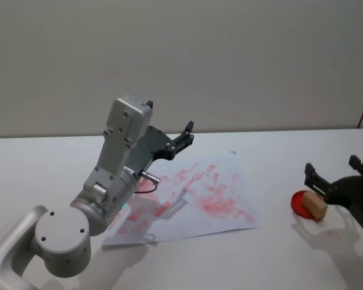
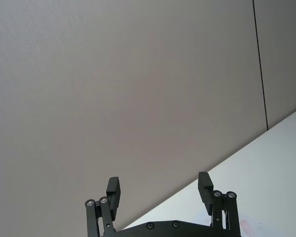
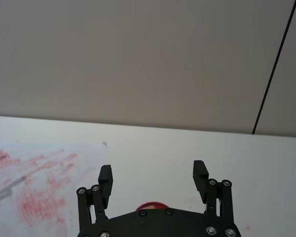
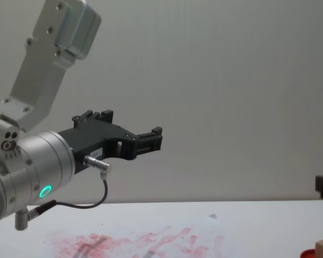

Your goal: Use the one hand to pick up the stamp and affix it onto the A4 paper.

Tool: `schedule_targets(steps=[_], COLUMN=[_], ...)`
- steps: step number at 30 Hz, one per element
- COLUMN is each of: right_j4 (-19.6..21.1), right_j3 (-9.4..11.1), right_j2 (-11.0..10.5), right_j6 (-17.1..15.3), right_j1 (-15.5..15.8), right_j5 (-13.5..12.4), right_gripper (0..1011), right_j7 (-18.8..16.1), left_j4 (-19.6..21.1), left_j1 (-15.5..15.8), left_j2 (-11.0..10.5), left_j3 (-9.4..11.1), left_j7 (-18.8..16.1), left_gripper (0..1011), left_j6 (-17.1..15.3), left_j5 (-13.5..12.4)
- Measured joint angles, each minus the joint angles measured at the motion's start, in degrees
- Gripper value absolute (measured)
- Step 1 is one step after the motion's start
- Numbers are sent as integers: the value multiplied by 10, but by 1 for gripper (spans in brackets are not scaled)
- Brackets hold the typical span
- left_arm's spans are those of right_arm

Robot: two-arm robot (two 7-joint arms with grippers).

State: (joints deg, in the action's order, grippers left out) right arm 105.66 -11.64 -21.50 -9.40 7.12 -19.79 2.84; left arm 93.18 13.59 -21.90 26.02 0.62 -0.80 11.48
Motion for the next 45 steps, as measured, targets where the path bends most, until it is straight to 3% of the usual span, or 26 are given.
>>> schedule_targets(steps=[21, 34, 45], right_j4=[-30, -51, -60], right_j3=[2, 2, 1], right_j2=[-5, -3, -1], right_j6=[-112, -143, -153], right_j1=[-13, -26, -32], right_j5=[2, 15, 20], right_gripper=[1001, 997, 735], right_j7=[-39, -54, -60], left_j4=[0, 0, 0], left_j1=[0, 0, 0], left_j2=[0, 0, 0], left_j3=[0, 0, 0], left_j7=[0, 0, 0], left_gripper=[1001, 1001, 1001], left_j6=[0, 0, 0], left_j5=[0, 0, 0])
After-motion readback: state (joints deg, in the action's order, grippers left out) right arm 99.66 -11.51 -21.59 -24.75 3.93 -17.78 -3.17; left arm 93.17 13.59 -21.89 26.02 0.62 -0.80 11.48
